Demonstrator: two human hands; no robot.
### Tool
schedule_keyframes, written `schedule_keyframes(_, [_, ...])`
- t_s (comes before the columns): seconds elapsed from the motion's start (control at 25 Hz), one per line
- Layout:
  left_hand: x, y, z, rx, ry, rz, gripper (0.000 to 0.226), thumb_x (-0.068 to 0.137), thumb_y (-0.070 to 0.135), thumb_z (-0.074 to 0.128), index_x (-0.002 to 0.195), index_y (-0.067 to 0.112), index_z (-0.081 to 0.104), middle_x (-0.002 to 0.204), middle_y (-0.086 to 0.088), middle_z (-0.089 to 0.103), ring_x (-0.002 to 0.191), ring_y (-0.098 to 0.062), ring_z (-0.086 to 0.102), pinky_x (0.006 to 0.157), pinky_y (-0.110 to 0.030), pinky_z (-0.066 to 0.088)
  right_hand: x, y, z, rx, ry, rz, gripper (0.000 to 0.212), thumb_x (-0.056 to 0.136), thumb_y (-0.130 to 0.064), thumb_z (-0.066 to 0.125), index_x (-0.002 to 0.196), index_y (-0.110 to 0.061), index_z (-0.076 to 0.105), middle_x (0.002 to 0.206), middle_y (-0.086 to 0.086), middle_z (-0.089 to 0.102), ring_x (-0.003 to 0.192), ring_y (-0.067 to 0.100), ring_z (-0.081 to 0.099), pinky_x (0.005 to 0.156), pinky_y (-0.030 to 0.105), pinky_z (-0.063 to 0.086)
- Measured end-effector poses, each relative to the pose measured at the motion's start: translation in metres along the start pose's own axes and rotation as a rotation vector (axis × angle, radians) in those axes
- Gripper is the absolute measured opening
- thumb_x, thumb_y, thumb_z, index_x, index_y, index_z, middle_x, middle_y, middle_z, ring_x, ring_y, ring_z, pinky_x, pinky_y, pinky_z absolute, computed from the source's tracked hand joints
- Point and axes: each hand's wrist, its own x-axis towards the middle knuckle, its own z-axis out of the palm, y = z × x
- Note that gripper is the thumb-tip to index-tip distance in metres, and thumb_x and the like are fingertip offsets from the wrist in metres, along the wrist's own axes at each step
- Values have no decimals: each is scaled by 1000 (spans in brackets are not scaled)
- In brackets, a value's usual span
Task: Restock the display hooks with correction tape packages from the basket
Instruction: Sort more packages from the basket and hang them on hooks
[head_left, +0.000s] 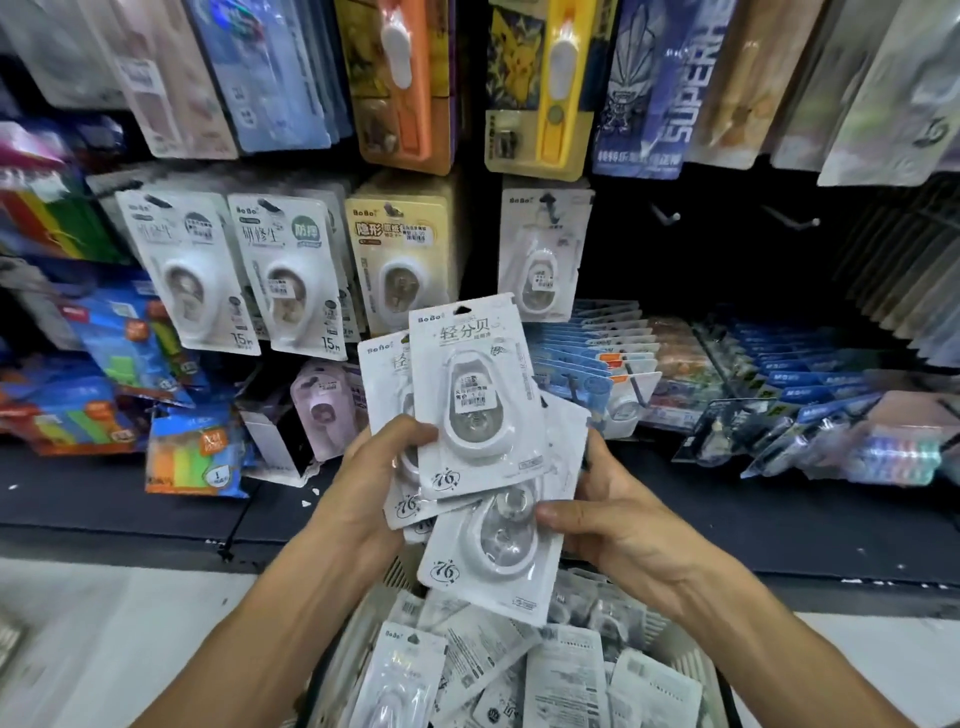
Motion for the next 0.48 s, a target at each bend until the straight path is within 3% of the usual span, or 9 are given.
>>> schedule_keyframes(0.12, [-5, 17, 6, 24, 47, 104, 18, 87, 2, 65, 102, 11, 66, 98, -21, 71, 71, -31, 71, 62, -45, 62, 0, 3, -3, -37, 90, 66, 55, 70, -1, 81, 124, -5, 67, 115, 18, 74, 95, 29, 75, 74, 35, 62])
schedule_keyframes(0.2, [-11, 35, 9, 70, 96, 211, 22, 86, 0, 66, 103, 16, 69, 104, -22, 75, 86, -37, 74, 78, -58, 61, 0, -5, -8, -68, 209, -25, 51, 71, -11, 78, 120, -5, 70, 112, 17, 75, 90, 28, 76, 69, 34, 62])
schedule_keyframes(0.24, [-13, 48, 8, 86, 116, 275, 26, 86, 1, 67, 106, 18, 69, 105, -17, 77, 92, -37, 75, 83, -58, 61, 0, -14, -12, -78, 273, -113, 52, 71, -15, 77, 122, -8, 69, 113, 14, 76, 91, 27, 76, 68, 33, 62])
schedule_keyframes(0.28, [-15, 62, 7, 105, 129, 348, 28, 86, 0, 68, 106, 20, 69, 100, -9, 79, 91, -29, 76, 79, -49, 63, 0, -25, -15, -97, 315, -209, 52, 71, -19, 77, 122, -12, 68, 113, 11, 76, 93, 26, 75, 68, 32, 61])
schedule_keyframes(0.36, [-17, 89, 5, 194, 146, 495, 29, 85, -1, 69, 98, 25, 68, 82, 9, 79, 70, -6, 75, 58, -25, 60, 5, -52, -13, -128, 295, -354, 47, 71, -22, 77, 117, -18, 71, 114, 9, 76, 98, 26, 75, 71, 30, 61])
schedule_keyframes(0.48, [-16, 111, 8, 302, 131, 582, 33, 81, 2, 71, 89, 34, 71, 79, 16, 78, 66, -5, 72, 61, -31, 55, 28, -86, -2, -166, 306, -409, 37, 79, -18, 78, 115, -14, 73, 110, 10, 77, 95, 28, 76, 69, 33, 62])
